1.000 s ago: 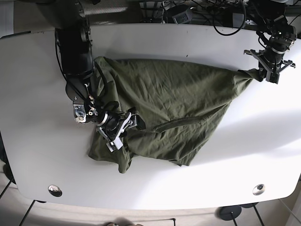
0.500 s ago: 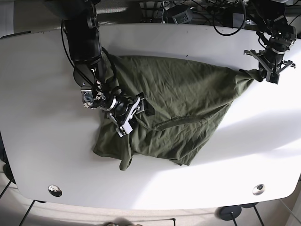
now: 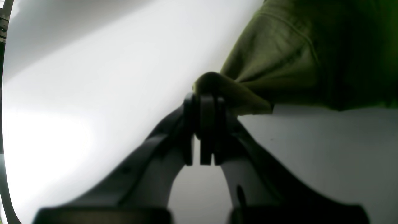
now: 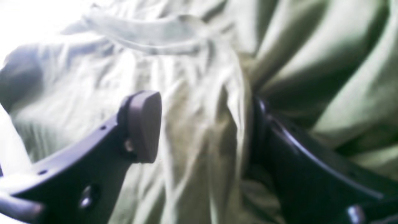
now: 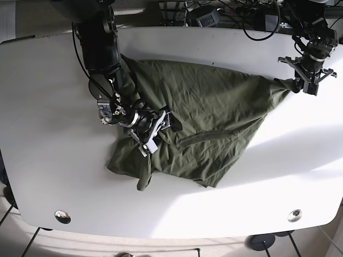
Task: Fold the T-shirt properly
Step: 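Grasp a loose shirt edge with the right gripper and drag it outward, then grasp the shirt hem with both grippers, then lift the hem with both grippers and lay the shirt flat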
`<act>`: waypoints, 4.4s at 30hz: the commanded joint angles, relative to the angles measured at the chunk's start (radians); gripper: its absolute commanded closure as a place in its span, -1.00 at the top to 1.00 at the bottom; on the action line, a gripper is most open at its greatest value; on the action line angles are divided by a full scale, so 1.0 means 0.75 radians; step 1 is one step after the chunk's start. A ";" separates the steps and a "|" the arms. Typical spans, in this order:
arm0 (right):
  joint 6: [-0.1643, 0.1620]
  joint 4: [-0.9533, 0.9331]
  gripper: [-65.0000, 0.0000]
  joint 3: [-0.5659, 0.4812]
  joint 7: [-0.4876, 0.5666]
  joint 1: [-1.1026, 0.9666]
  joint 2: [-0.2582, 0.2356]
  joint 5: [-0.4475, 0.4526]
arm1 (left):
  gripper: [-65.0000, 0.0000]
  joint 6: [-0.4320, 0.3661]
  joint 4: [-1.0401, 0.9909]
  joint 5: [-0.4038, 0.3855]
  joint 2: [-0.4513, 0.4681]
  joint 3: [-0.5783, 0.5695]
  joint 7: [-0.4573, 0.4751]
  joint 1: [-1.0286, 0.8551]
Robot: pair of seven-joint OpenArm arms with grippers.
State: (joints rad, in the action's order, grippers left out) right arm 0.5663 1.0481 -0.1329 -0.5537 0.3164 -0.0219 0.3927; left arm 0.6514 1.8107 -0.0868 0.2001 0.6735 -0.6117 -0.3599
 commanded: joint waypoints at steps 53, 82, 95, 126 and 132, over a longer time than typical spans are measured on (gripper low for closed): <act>0.109 1.302 -0.94 0.238 -0.367 -0.973 0.004 0.034 | 0.35 -0.158 -0.226 0.045 -0.114 -0.373 0.025 0.763; 0.095 1.294 -0.94 0.240 -0.300 -0.912 0.012 0.024 | -0.78 -0.160 -2.051 0.047 -0.151 -0.887 0.495 1.514; 0.093 1.294 -0.94 0.502 -0.316 -0.621 0.010 0.028 | -1.00 -0.186 -0.934 0.123 -0.067 -0.768 0.031 1.195; 0.097 0.701 -0.94 0.569 -0.548 0.569 -0.328 0.034 | -1.00 -0.186 -0.507 0.115 0.176 -0.422 -0.366 1.520; 0.107 0.940 -0.94 0.720 -0.545 0.074 -0.213 0.034 | -1.00 -0.184 -0.196 0.111 0.109 -0.279 -0.401 1.013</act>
State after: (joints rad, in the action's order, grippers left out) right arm 0.6533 1.7332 0.4126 -0.9829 0.3332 -0.1684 0.4126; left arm 0.5201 1.6424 -0.0032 0.2657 0.4736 -0.9340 0.3603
